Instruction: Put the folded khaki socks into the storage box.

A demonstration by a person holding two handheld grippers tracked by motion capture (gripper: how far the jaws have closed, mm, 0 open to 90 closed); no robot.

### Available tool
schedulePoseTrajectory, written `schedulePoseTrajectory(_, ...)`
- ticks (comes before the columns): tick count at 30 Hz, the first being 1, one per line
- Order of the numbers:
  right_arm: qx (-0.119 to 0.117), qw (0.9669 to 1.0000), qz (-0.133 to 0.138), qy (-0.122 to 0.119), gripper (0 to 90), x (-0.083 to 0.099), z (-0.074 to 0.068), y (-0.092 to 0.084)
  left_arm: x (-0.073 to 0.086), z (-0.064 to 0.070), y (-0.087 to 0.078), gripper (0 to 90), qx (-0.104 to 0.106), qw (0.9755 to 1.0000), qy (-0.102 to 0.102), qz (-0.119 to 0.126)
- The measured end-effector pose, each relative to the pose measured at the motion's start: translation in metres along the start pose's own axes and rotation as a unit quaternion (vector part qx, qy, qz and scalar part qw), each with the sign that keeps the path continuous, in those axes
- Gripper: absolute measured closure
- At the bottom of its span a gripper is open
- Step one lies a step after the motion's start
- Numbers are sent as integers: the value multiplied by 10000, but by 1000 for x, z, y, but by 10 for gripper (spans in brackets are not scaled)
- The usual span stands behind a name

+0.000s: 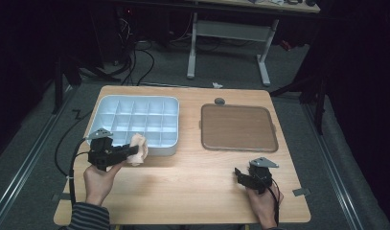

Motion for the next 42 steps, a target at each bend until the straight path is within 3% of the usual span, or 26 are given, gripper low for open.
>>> schedulePoseTrajectory(24,-1,10000,0,1,331,0,0,0,-13,-10,2,748,-143,9999,37,-51)
schedulePoseTrajectory(42,0,10000,-2,2,331,0,0,0,-18,-27,3,748,-176,9997,-195,-1)
Point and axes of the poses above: each handheld gripper's, and its own axes: y roughly forward along the jaws, x roughly out of its underside, z roughly to its right, the point moved 5 cm from there along y, roughly forward along the jaws, and after that the axes turned 6 degrees about z, right-handed, at the moved point
